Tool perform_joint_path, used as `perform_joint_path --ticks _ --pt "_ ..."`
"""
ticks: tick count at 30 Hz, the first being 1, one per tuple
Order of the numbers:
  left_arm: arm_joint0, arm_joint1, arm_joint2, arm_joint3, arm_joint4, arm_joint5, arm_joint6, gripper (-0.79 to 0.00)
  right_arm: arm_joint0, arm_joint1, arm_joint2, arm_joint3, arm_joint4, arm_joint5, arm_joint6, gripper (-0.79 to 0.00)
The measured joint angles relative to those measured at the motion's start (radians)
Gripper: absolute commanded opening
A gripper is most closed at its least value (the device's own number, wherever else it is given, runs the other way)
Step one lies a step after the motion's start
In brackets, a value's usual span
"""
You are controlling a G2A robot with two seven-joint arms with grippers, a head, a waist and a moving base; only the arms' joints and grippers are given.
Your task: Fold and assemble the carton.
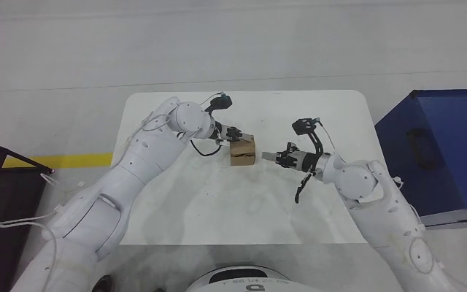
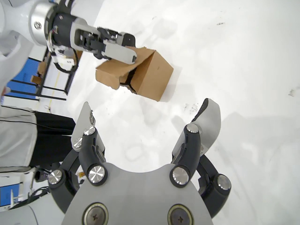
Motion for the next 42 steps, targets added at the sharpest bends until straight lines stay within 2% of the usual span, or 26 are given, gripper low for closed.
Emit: perform_joint_path --ticks 3,9,16,25,36,42 --pt "-0.004 -0.010 0.004 0.024 -0.018 -0.016 0.001 0.000 0.029 -0.008 -0.047 0.016 -0.005 -0.019 -0.009 -0.209" --pt "-0.007 -0.027 0.004 0.068 -0.055 -0.051 0.001 0.000 0.128 -0.029 -0.156 0.096 -0.008 -0.050 -0.014 -0.262" --pt "-0.008 -0.037 -0.001 0.098 -0.073 -0.075 -0.005 0.000 0.209 -0.046 -0.223 0.161 -0.050 -0.021 -0.007 -0.314" --pt "-0.007 -0.044 -0.005 0.105 -0.072 -0.085 -0.022 0.000 0.230 -0.053 -0.243 0.187 -0.066 -0.003 -0.009 -0.342" --pt "-0.001 -0.054 -0.004 0.107 -0.067 -0.084 -0.042 0.000 0.236 -0.062 -0.261 0.220 -0.059 0.012 -0.033 -0.425" --pt "0.004 -0.056 -0.008 0.110 -0.066 -0.085 -0.048 0.000 0.238 -0.064 -0.260 0.239 -0.052 0.009 -0.038 -0.422"
